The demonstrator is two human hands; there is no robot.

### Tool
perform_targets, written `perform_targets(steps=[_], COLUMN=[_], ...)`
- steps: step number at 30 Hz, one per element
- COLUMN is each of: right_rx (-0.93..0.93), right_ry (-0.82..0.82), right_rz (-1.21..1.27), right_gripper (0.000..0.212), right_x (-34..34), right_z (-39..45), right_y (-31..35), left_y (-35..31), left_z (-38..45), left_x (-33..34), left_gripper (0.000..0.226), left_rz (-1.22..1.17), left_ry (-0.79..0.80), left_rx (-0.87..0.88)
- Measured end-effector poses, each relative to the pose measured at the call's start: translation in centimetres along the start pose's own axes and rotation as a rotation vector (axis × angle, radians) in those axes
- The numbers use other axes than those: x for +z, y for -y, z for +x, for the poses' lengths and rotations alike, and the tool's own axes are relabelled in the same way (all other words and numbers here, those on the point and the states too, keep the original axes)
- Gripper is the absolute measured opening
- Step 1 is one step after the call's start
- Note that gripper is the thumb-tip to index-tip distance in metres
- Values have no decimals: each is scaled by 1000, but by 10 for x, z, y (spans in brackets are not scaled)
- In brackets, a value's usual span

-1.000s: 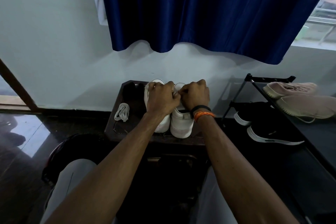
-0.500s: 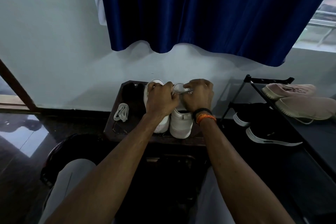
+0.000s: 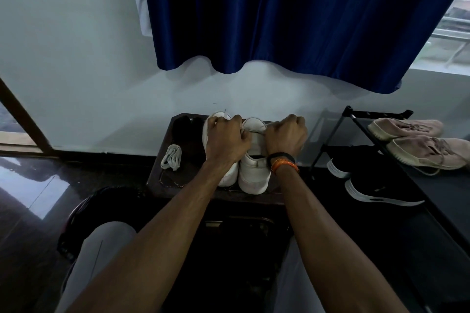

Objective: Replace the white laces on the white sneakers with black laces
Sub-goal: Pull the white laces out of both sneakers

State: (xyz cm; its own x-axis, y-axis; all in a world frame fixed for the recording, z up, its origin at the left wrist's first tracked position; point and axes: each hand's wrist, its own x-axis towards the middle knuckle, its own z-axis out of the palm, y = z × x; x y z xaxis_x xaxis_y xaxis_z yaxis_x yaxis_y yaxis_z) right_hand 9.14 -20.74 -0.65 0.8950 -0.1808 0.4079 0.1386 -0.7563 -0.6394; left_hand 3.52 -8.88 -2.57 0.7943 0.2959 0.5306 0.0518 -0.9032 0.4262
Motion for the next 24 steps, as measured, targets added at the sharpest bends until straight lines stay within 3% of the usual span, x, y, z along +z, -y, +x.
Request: perform_targets(steps=[3, 7, 11, 14, 17, 20, 24], right_rx=[-15, -259, -424, -463, -412, -238, -29], right_ry=[1, 163, 346, 351, 352, 199, 69], right_rz=[-32, -135, -219, -252, -270, -199, -52], right_gripper=[29, 43, 18, 15, 19, 29, 23], right_x=[1, 1, 2, 3, 8, 5, 0], right_z=[-1, -1, 3, 4, 5, 3, -2], right_y=[-4, -3, 1, 3, 5, 5, 6], left_y=[-1, 0, 1, 1, 0, -2, -3], left_z=[-1, 0, 0, 0, 0, -1, 0], left_x=[0, 0, 1, 1, 0, 0, 0], left_gripper=[14, 16, 15, 15, 14, 16, 24], left_rz=[4, 12, -1, -6, -10, 0, 19], left_ry=[3, 8, 8, 6, 7, -3, 13], left_rx=[1, 3, 7, 13, 9, -6, -39])
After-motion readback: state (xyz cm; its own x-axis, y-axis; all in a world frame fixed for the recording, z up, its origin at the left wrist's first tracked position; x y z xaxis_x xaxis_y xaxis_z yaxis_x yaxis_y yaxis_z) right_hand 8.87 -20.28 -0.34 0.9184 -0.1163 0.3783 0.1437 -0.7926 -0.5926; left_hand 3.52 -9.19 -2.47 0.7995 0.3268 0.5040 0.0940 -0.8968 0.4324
